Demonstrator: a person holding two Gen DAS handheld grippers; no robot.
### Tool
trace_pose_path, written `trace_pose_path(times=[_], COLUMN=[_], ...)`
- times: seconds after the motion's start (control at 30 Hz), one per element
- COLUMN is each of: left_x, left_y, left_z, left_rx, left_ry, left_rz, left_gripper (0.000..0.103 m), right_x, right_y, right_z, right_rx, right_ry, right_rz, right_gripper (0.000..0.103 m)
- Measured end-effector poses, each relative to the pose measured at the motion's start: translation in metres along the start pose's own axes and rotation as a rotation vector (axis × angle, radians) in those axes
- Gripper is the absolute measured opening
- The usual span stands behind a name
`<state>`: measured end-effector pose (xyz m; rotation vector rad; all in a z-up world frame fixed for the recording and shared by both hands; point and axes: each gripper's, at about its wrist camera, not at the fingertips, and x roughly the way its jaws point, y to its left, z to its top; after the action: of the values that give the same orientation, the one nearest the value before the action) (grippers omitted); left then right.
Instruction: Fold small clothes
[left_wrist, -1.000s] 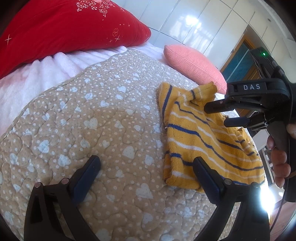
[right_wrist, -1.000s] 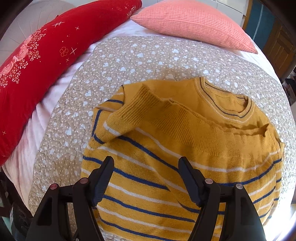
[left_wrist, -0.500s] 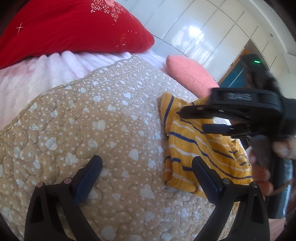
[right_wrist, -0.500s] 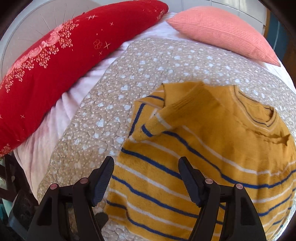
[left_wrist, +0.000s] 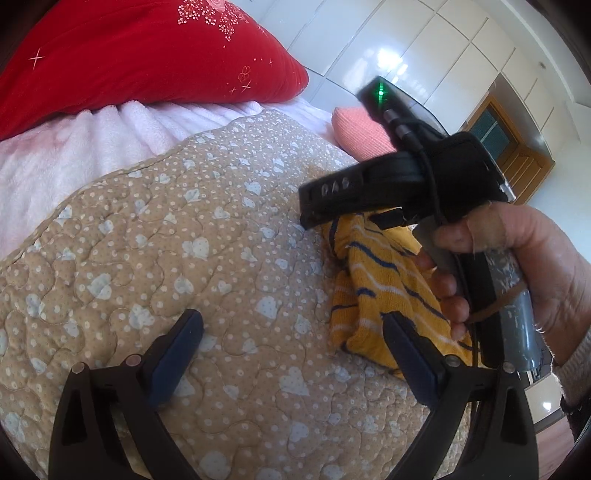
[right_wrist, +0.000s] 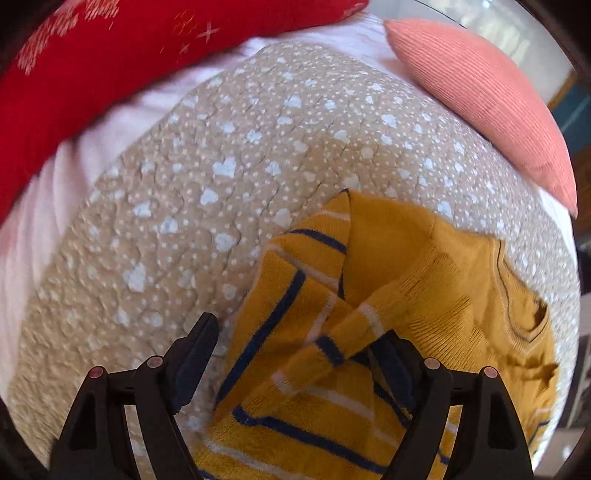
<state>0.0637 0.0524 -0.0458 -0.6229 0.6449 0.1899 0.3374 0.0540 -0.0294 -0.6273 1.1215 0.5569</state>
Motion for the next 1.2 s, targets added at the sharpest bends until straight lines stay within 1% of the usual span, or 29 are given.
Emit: trace_pose_path(times=[0.07,0.1,0.13,0.17,0.2,0.23,0.3,0.33,0.37,0.43,0.47,0.5,0.53,0.57,0.63,0.67,0.73,0.8,0.83,0.87,0.9,0.93,1.03,1.07,1.1,1.2], left_x=[0.002,0.003,0.003,0.004,0.004,0.005,0.008,0.012,0.016,0.033,0.041,0.047,0.053,0.054,0.046,0.041,0.030,0.023,0.020,0.019,0.016,0.014,0.004,0.001,0.000,0.001], left_y=[-0.001,-0.001,-0.001,-0.002,-0.004,-0.006,-0.011,-0.015,-0.021,-0.038,-0.046,-0.055,-0.065,-0.073,-0.095,-0.105,-0.133,-0.165,-0.187,-0.197,-0.214,-0.225,-0.241,-0.243,-0.244,-0.241], left_z=[0.001,0.001,0.002,0.004,0.009,0.014,0.022,0.024,0.025,0.023,0.021,0.018,0.017,0.016,0.017,0.018,0.017,0.012,0.009,0.007,0.004,0.003,-0.006,-0.009,-0.012,-0.024], left_rx=[0.004,0.004,0.001,-0.002,-0.007,-0.018,-0.037,-0.033,-0.016,0.054,0.092,0.125,0.148,0.154,0.181,0.188,0.211,0.260,0.291,0.301,0.309,0.306,0.297,0.295,0.294,0.310], left_ry=[0.005,0.007,0.011,0.027,0.055,0.078,0.102,0.116,0.122,0.152,0.179,0.203,0.236,0.257,0.225,0.217,0.206,0.202,0.209,0.216,0.226,0.231,0.253,0.258,0.261,0.289], left_rz=[0.006,0.006,0.006,0.008,0.005,-0.027,-0.119,-0.136,-0.128,-0.071,-0.045,-0.031,-0.033,-0.045,-0.037,-0.058,-0.120,-0.164,-0.197,-0.217,-0.253,-0.288,-0.369,-0.375,-0.375,-0.339], left_gripper=[0.098,0.098,0.098,0.098,0.098,0.098,0.098,0.098,0.098,0.097,0.079,0.040,0.023,0.013,0.013,0.013,0.013,0.013,0.013,0.016,0.021,0.022,0.033,0.039,0.043,0.043], right_x=[-0.001,-0.001,-0.002,-0.004,-0.006,-0.009,-0.016,-0.021,-0.025,-0.035,-0.040,-0.046,-0.052,-0.058,-0.072,-0.079,-0.091,-0.102,-0.109,-0.114,-0.118,-0.119,-0.119,-0.115,-0.110,-0.083], right_y=[0.005,0.004,0.001,-0.002,-0.006,-0.011,-0.026,-0.033,-0.041,-0.052,-0.057,-0.060,-0.064,-0.062,-0.068,-0.077,-0.102,-0.126,-0.145,-0.159,-0.176,-0.194,-0.246,-0.264,-0.279,-0.315], right_z=[-0.005,-0.007,-0.010,-0.012,-0.015,-0.018,-0.023,-0.025,-0.026,-0.030,-0.032,-0.034,-0.036,-0.040,-0.049,-0.054,-0.064,-0.081,-0.092,-0.101,-0.112,-0.122,-0.161,-0.175,-0.187,-0.218], right_rx=[-0.049,-0.057,-0.059,-0.062,-0.061,-0.055,-0.024,-0.007,0.011,0.044,0.053,0.057,0.062,0.068,0.075,0.086,0.130,0.181,0.214,0.240,0.270,0.300,0.396,0.433,0.469,0.573], right_ry=[-0.009,-0.018,-0.028,-0.041,-0.051,-0.063,-0.091,-0.106,-0.119,-0.147,-0.161,-0.173,-0.184,-0.193,-0.219,-0.235,-0.272,-0.302,-0.322,-0.334,-0.343,-0.349,-0.353,-0.347,-0.341,-0.301], right_rz=[-0.023,-0.024,-0.032,-0.036,-0.029,-0.015,0.042,0.074,0.101,0.151,0.172,0.183,0.195,0.206,0.220,0.229,0.255,0.275,0.287,0.292,0.296,0.297,0.275,0.268,0.264,0.271], right_gripper=[0.086,0.081,0.068,0.061,0.050,0.039,0.031,0.028,0.028,0.026,0.026,0.025,0.025,0.025,0.025,0.024,0.024,0.024,0.024,0.024,0.024,0.023,0.023,0.023,0.023,0.023])
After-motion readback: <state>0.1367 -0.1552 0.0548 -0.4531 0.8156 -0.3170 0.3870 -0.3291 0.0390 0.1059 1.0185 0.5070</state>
